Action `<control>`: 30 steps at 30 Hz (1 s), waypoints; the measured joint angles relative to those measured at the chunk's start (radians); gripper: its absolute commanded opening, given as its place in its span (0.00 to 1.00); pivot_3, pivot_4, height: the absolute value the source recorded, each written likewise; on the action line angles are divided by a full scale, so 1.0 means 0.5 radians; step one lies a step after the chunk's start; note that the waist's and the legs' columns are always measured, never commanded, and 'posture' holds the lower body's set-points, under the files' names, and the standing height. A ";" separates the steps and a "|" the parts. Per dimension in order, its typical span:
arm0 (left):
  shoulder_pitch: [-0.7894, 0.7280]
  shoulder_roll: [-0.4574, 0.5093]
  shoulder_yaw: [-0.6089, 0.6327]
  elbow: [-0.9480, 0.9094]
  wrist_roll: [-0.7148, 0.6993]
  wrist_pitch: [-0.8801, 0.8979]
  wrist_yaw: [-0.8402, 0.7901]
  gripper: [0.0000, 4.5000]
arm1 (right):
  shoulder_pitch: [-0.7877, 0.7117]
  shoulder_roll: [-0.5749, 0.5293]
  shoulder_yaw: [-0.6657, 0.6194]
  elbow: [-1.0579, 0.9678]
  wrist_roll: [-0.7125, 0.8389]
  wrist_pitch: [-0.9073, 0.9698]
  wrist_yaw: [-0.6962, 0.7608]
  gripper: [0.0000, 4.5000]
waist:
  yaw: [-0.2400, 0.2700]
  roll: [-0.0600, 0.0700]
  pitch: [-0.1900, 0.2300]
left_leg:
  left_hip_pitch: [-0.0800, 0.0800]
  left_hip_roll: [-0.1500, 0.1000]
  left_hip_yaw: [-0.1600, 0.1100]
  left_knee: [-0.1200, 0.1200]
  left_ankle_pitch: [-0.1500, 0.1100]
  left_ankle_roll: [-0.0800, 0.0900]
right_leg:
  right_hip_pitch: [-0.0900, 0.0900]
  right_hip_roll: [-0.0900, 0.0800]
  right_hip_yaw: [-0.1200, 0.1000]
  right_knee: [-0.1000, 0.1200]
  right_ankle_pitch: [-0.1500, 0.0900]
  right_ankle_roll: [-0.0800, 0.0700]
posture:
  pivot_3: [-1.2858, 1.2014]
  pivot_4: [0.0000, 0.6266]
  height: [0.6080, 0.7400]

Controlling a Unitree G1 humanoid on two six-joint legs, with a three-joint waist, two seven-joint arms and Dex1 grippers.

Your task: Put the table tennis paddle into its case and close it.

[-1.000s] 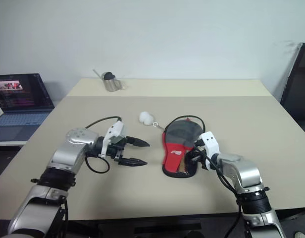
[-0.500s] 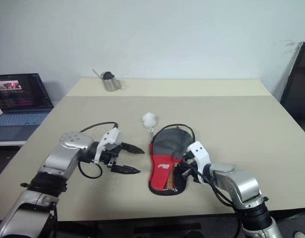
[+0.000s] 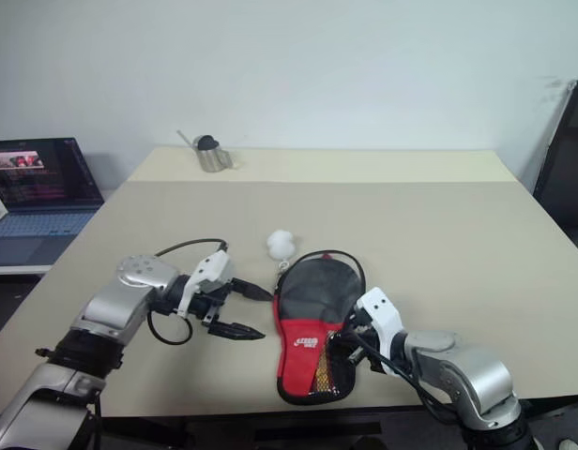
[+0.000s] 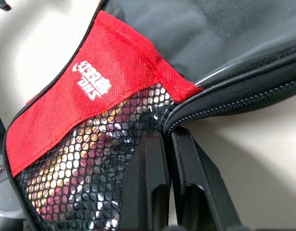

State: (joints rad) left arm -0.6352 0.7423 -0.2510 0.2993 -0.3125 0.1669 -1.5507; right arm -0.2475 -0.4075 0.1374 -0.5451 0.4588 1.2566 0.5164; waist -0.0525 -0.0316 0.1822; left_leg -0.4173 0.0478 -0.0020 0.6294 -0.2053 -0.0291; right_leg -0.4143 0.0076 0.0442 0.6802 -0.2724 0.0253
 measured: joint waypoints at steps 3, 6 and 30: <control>-0.008 0.000 -0.001 0.017 0.000 -0.003 -0.001 0.88 | 0.005 0.003 -0.004 -0.003 0.016 0.007 -0.029 0.00 | 0.001 0.000 0.000 | 0.000 0.000 0.000 0.000 0.000 0.000 | 0.000 0.000 0.000 0.000 0.000 0.000 | 0.52 0.24 1.00; -0.013 -0.001 -0.003 0.025 0.000 -0.012 -0.001 0.88 | 0.030 0.017 -0.042 -0.010 0.054 0.018 -0.057 0.00 | 0.005 0.000 0.000 | 0.000 0.000 0.000 0.000 0.000 0.000 | 0.000 0.000 0.000 0.000 0.000 0.000 | 0.52 0.24 1.00; -0.014 -0.004 -0.017 0.052 0.002 -0.052 -0.006 0.88 | 0.142 -0.031 -0.124 -0.130 0.170 0.087 -0.152 0.00 | 0.041 0.000 0.000 | 0.000 -0.001 0.000 0.000 0.000 0.000 | 0.000 -0.001 0.000 -0.001 0.000 0.000 | 0.52 0.24 1.00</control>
State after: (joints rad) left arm -0.6420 0.7402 -0.2597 0.3255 -0.3117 0.1409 -1.5535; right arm -0.1767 -0.4230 0.0756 -0.6103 0.5437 1.3000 0.4406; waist -0.0321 -0.0319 0.1820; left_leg -0.4174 0.0475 -0.0018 0.6296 -0.2053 -0.0291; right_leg -0.4141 0.0073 0.0441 0.6799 -0.2725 0.0252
